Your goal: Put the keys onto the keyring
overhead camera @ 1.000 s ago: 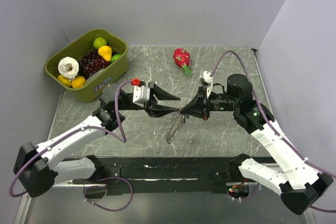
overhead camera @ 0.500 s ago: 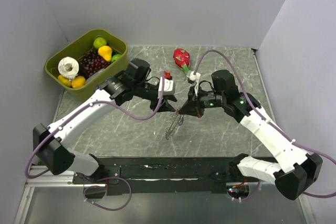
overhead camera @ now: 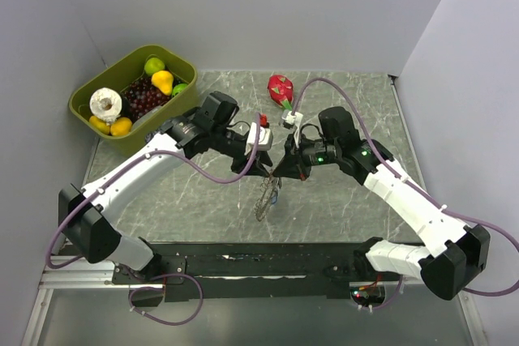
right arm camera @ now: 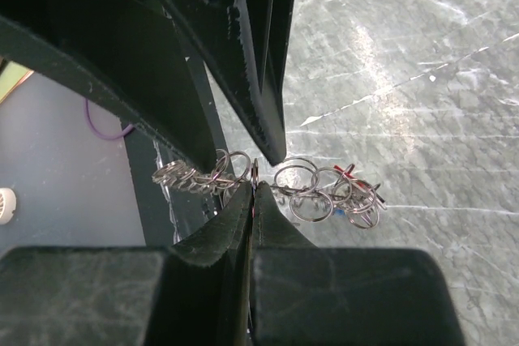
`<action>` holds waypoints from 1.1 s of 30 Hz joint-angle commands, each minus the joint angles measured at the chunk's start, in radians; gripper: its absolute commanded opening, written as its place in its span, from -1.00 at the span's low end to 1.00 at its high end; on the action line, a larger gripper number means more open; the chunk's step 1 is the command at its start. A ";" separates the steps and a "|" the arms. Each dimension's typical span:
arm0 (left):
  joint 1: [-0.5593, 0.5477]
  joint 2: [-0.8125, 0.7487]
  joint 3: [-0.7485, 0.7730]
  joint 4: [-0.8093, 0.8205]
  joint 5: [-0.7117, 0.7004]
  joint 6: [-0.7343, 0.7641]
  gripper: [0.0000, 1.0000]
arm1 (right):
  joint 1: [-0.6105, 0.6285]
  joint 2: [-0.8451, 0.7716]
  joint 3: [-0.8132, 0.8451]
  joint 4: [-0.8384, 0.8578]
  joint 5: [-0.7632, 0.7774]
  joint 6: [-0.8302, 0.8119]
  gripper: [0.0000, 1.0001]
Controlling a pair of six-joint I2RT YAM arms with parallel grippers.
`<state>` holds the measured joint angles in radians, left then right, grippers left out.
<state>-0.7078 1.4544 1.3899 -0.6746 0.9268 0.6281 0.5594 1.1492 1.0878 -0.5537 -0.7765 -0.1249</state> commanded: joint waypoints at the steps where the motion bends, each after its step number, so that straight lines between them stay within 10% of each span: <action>1: 0.001 0.015 0.031 0.041 0.053 0.001 -0.21 | 0.007 -0.005 0.023 0.081 -0.027 0.005 -1.00; 15: -0.001 0.081 0.095 -0.068 0.040 0.088 -0.95 | 0.007 -0.014 0.014 0.100 -0.030 0.013 -1.00; 26: 0.001 0.058 0.078 -0.007 0.043 0.052 -0.98 | 0.005 -0.025 0.012 0.100 -0.017 0.011 -0.98; 33: 0.001 -0.070 -0.135 0.378 0.064 -0.190 -0.98 | 0.004 -0.081 -0.020 0.188 0.052 0.096 -0.15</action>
<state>-0.6991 1.4822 1.3453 -0.5724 0.9337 0.5903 0.5606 1.1381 1.0752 -0.5152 -0.7540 -0.0883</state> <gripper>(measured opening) 0.022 0.331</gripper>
